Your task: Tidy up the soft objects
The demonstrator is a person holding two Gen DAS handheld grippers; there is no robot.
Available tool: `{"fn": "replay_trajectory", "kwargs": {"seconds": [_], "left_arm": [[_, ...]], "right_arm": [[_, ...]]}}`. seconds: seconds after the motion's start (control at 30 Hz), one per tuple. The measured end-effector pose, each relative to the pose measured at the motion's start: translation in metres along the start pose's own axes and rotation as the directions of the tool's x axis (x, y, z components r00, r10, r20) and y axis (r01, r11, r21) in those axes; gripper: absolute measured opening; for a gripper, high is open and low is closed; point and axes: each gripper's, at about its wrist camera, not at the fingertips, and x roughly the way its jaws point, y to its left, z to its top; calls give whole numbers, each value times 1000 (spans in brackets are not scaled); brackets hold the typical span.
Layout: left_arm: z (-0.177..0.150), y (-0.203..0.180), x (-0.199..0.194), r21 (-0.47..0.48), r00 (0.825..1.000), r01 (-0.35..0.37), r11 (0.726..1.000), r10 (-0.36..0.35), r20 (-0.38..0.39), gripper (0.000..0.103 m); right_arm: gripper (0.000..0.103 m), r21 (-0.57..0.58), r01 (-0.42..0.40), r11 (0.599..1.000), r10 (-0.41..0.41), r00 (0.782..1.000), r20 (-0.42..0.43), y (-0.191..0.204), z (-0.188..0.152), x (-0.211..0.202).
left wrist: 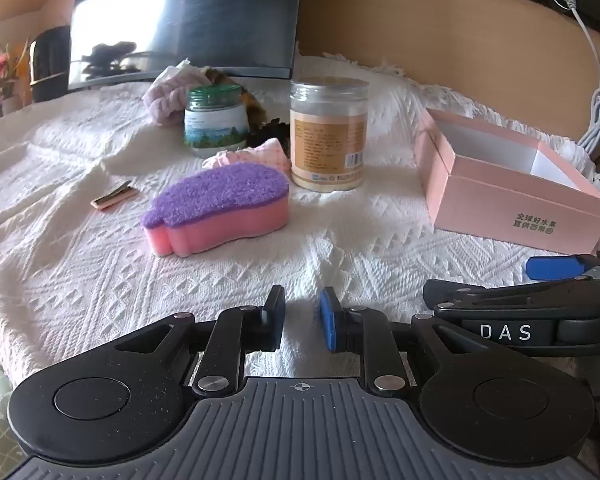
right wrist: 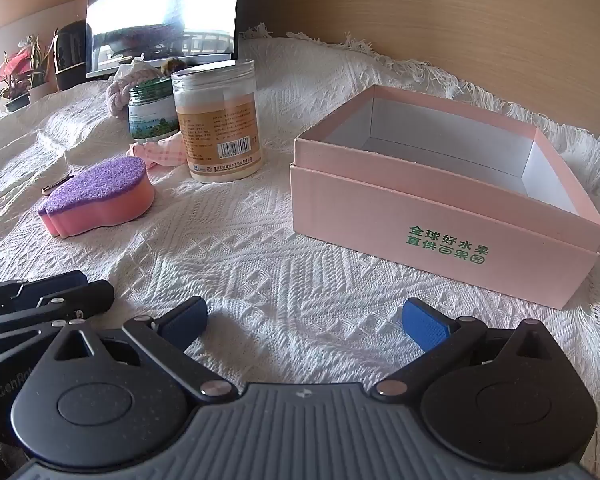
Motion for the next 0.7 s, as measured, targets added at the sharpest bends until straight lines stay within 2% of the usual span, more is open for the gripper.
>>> {"fn": "replay_trajectory", "kwargs": {"seconds": [0.7], "left_arm": [[0,-1,-1,-7,1000,5,1000,-5,0,22]], "right_arm": [[103,-1,1,1000,-1,1000,0,0,0,0]]}}
